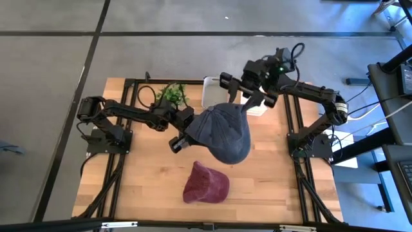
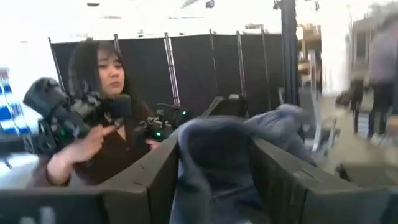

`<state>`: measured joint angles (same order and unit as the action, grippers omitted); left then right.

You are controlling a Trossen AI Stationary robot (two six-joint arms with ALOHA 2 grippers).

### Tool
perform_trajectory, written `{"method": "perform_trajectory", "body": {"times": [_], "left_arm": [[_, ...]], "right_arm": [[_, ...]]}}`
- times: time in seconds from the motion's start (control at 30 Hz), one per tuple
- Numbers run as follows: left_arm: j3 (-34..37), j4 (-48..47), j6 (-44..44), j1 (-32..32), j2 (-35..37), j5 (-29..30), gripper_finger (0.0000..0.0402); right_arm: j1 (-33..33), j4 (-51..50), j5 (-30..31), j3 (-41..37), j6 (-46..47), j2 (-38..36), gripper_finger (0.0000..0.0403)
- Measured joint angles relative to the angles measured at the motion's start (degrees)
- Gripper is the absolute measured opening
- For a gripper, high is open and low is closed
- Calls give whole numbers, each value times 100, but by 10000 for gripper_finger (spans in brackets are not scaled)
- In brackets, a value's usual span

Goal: Pick & Place hat
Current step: Put the right blue cap into the white bin

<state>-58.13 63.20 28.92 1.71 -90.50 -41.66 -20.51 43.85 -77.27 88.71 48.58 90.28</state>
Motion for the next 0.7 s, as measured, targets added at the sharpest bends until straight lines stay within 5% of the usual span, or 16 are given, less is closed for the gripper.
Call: {"method": "perform_trajectory", "body": {"times": [0.3,0.7], "left_arm": [[0,-1417,250,228,-4,-761,12],[0,-1841,658,512,-4,-1565,12]], "right_arm": [[-685,-750,-388,0,809,0,197],[-699,-2248,-843,0,-292,0,198]]}}
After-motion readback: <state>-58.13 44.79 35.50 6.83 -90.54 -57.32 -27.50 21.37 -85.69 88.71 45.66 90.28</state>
